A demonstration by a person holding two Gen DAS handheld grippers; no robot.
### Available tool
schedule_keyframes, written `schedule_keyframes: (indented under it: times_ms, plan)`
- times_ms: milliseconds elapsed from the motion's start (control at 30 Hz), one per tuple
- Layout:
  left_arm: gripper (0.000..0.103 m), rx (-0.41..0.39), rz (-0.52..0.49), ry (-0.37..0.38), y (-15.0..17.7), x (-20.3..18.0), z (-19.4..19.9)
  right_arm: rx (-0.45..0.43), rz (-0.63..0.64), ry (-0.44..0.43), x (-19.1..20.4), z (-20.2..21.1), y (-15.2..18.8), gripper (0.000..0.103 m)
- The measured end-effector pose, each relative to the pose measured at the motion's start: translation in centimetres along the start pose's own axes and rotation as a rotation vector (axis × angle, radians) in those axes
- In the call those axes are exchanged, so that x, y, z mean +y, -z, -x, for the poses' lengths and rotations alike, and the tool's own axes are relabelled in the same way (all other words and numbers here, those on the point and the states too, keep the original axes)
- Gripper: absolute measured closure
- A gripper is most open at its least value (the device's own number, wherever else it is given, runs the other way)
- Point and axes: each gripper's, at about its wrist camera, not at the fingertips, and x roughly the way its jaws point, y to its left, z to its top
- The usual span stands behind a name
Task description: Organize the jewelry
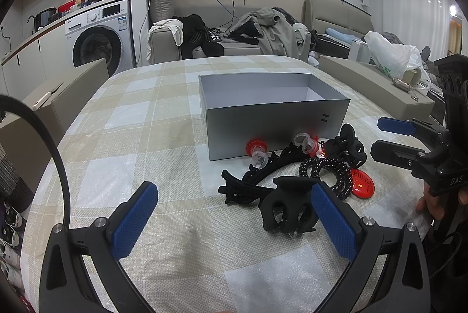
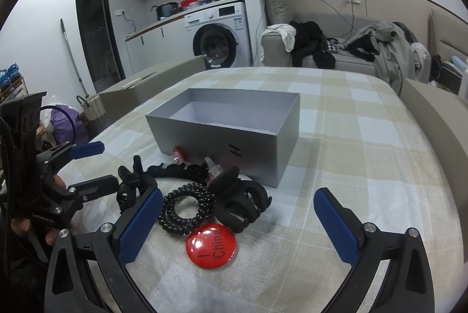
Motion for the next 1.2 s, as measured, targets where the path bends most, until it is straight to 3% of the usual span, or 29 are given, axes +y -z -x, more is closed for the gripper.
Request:
schedule_keyframes:
  times_ms: [867, 1100, 1200]
  plan:
    - [0.001, 0.0, -0.002, -0.001, 0.0, 0.0, 0.0, 0.002, -0.03, -0.038, -0.2, 0.0, -0.3, 0.0]
    - [0.001, -0.053, 0.042, -0.013, -0.2, -0.2, 1.1, 0.028, -0.055, -0.069, -0.4, 0.2, -0.7, 0.0]
    - [0.001, -0.067, 0.014, -0.005, -0.2, -1.1, 1.3, 0.08, -0.1, -0.092, -0.8, -0.5, -0.4, 0.0]
